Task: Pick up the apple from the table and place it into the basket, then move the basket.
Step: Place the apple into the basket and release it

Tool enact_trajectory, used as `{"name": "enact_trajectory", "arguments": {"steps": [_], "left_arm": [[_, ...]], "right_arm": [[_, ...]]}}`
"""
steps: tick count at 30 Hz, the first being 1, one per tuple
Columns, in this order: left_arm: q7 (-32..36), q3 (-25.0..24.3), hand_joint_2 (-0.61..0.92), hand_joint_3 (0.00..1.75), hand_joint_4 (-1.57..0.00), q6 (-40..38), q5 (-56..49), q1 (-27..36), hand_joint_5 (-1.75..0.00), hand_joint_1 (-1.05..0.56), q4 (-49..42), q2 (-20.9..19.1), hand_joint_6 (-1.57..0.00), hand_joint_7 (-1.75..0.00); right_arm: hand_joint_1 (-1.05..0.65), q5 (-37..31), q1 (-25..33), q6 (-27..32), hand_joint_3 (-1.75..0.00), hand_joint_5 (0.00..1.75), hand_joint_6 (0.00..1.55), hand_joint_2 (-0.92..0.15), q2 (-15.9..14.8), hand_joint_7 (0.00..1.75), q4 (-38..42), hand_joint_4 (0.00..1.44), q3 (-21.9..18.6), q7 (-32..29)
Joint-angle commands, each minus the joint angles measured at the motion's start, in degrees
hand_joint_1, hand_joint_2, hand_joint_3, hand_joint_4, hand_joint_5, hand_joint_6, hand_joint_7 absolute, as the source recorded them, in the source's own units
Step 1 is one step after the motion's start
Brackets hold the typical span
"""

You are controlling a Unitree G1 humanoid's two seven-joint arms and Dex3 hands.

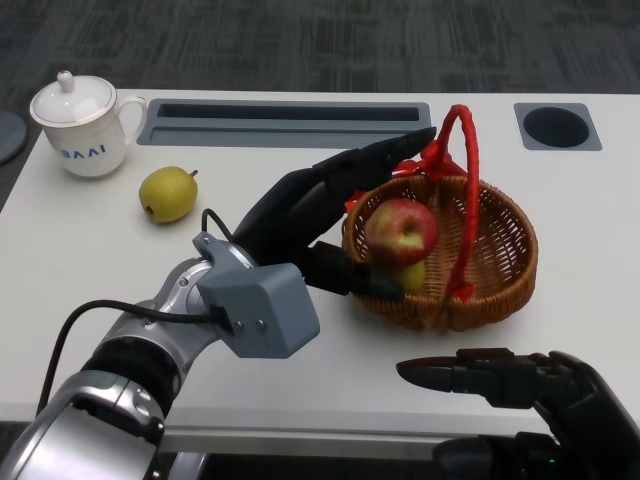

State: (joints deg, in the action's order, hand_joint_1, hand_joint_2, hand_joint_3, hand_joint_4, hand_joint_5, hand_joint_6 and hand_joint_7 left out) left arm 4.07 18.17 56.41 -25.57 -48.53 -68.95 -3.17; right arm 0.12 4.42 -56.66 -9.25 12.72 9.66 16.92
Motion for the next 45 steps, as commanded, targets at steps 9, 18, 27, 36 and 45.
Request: {"name": "enact_trajectory", "arguments": {"steps": [9,18,27,36,45], "left_arm": [[-2.12,-0.34,0.76,0.0,0.0,0.9,1.02,-0.6,0.0,-0.89,0.59,-0.92,0.0,0.0],[-3.54,-1.92,0.75,0.0,-0.04,5.05,4.05,2.18,-0.02,-0.78,3.44,-2.47,-0.04,-0.01],[-24.8,-8.22,0.71,0.0,-0.58,9.13,25.26,8.59,-0.11,-0.48,7.92,-2.57,-0.52,-0.07],[-36.47,-12.41,0.67,0.0,-0.82,7.25,35.33,13.82,-0.12,-0.39,13.86,-3.09,-0.75,-0.08],[-44.18,-15.38,0.68,0.0,-0.97,7.03,40.83,17.51,-0.14,-0.4,17.47,-4.55,-0.9,-0.09]], "right_arm": [[-0.49,1.25,0.46,-0.28,0.0,0.0,0.85,-0.91,-0.35,0.0,-1.17,0.93,-0.14,-0.05],[-0.52,-3.42,2.0,-0.2,-0.01,0.0,0.82,-0.91,-2.58,0.0,-7.83,0.92,-7.06,-3.02],[-0.52,-4.42,3.35,0.49,-0.01,0.01,0.83,-0.92,-7.24,0.01,-13.41,0.91,-11.88,-3.68],[-0.53,-5.17,2.34,1.21,0.0,0.0,0.84,-0.91,-9.58,0.01,-13.64,0.92,-13.55,-3.84],[-0.48,-7.61,-0.61,5.16,0.0,0.0,0.85,-0.87,-13.17,0.0,-13.39,0.93,-15.41,-3.64]]}}
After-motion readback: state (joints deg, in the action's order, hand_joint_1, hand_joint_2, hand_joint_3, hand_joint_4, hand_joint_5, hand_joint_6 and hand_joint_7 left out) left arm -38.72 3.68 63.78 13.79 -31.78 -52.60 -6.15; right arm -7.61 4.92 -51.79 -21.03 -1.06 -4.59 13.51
